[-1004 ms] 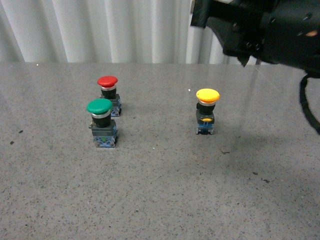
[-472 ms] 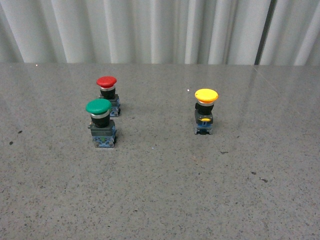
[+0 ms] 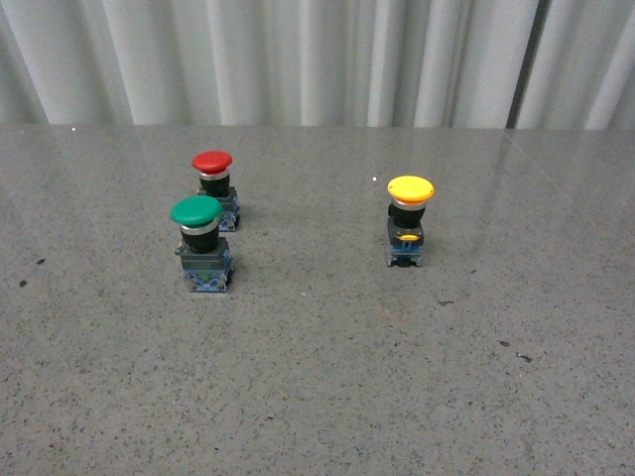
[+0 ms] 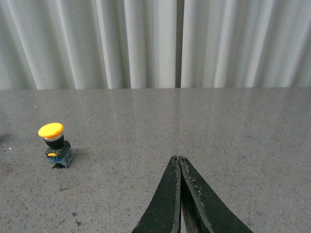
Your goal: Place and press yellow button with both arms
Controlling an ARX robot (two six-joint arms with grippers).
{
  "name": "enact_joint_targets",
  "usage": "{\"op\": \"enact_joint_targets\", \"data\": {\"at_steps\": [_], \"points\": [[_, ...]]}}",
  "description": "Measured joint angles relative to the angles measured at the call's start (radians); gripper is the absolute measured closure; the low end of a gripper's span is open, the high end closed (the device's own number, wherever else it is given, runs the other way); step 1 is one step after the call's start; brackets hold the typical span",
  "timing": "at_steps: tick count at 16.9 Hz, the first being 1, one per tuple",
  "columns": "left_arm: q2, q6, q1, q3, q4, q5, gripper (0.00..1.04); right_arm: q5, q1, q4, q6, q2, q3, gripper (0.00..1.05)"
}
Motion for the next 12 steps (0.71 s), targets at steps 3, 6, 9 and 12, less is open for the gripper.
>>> {"op": "enact_joint_targets", "data": {"at_steps": [3, 6, 9, 12], "points": [[0.0, 0.0, 0.0, 0.0, 0.0, 0.0, 0.07, 0.0, 0.0, -0.038, 0.0, -0.048, -0.027, 1.03], [0.0, 0.0, 0.0, 0.0, 0.0, 0.0, 0.07, 0.0, 0.0, -0.084, 0.0, -0.122, -0.042, 1.03], [0.0, 0.0, 0.0, 0.0, 0.0, 0.0, 0.07, 0.0, 0.0, -0.113, 0.0, -0.196, -0.074, 1.03], [0.0, 0.0, 0.0, 0.0, 0.0, 0.0, 0.07, 0.0, 0.0, -0.169, 0.0, -0.25, -0.074, 1.03]]}}
